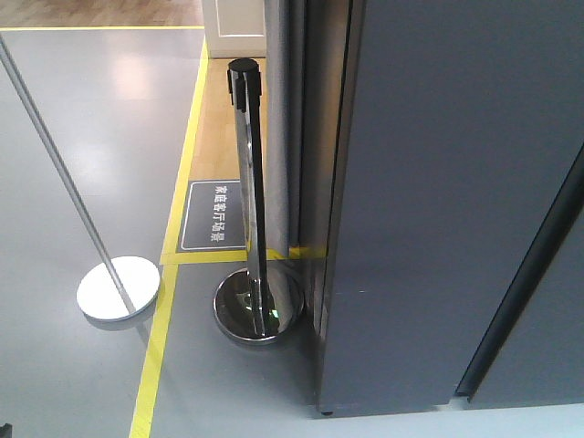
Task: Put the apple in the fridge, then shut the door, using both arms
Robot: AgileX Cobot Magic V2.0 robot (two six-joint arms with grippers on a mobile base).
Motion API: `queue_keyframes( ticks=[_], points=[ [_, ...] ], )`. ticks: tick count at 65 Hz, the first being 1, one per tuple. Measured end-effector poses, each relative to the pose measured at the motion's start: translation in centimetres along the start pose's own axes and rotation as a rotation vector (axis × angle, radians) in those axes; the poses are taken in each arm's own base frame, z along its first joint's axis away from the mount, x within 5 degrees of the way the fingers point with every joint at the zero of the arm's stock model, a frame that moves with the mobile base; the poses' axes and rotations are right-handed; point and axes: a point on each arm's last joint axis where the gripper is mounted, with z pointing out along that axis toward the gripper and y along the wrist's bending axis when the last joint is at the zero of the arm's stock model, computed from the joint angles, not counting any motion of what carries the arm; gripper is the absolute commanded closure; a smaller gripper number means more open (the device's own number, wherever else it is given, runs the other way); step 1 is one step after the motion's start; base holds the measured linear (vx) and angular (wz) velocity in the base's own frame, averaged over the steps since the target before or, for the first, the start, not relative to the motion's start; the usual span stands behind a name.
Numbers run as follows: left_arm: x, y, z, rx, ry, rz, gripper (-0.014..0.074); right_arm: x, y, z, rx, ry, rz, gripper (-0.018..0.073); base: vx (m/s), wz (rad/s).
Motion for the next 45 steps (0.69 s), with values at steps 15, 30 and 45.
queue_keyframes(
  ticks=[15, 30, 45],
  points=[
    [1.0, -0.2, -0.5, -0.005, -0.027, 0.000, 0.0603, 0.0, 0.0, 0.0, 0.000, 0.000, 0.000, 0.0568, 0.00, 0.00],
    [3.4, -0.2, -1.6, -0.065, -0.172, -0.053, 0.0602, 0.0, 0.0, 0.0, 0.000, 0.000, 0.000, 0.0568, 0.00, 0.00],
    [6.0, -0.1, -1.7, -0.132, -0.203, -0.204, 0.0602, 0.0, 0.0, 0.0, 0.000, 0.000, 0.000, 0.0568, 0.00, 0.00]
  ],
)
